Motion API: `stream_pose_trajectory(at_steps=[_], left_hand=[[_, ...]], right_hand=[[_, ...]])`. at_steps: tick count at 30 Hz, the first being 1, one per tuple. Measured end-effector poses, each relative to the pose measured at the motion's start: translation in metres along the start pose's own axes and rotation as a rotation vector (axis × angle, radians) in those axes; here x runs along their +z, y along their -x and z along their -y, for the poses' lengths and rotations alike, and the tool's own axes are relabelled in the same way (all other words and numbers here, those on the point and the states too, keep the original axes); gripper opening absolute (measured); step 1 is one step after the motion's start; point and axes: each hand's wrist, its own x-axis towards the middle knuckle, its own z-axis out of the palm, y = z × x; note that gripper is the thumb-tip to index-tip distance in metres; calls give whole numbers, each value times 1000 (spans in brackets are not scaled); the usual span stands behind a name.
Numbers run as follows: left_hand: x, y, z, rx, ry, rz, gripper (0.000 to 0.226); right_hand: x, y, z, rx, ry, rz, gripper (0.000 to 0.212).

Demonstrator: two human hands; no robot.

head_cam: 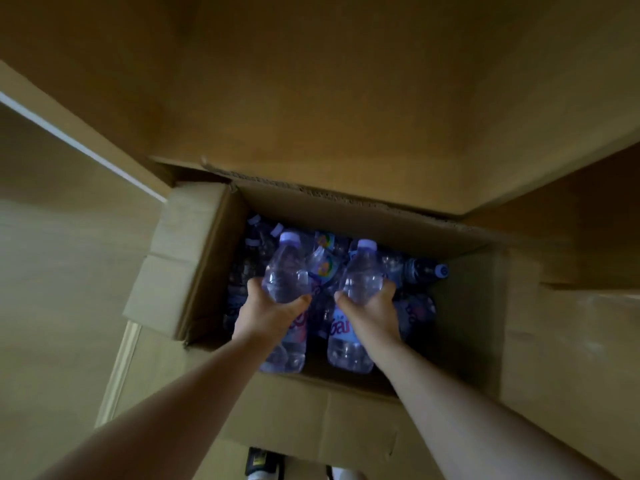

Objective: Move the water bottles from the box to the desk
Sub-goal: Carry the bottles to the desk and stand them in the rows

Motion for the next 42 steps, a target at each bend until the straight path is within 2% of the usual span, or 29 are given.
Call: stream_pose_trajectory(at_steps=[7, 12, 19, 27, 33, 39, 42], left_hand=[[-85, 84, -16, -38, 94, -184, 55], [-163, 143, -18, -42, 265, -273, 51], [-271, 214, 2, 45, 532, -423, 59], [-398, 292, 90, 37, 620, -613, 70], [-487, 344, 165, -55, 694, -766, 53], [-550, 371, 225, -156, 813, -891, 62], [-579, 374, 249, -184, 858, -953, 64]], right_hand=[[-12, 110, 82, -265, 115, -42, 80], [-5, 188, 149, -457, 179, 31, 80], [38, 306, 219, -654, 264, 127, 76], [107, 442, 257, -853, 462, 320, 93], [178, 534, 278, -960, 509, 398, 93], [253, 609, 294, -1054, 531, 555, 83], [292, 637, 305, -1118, 555, 614, 85]])
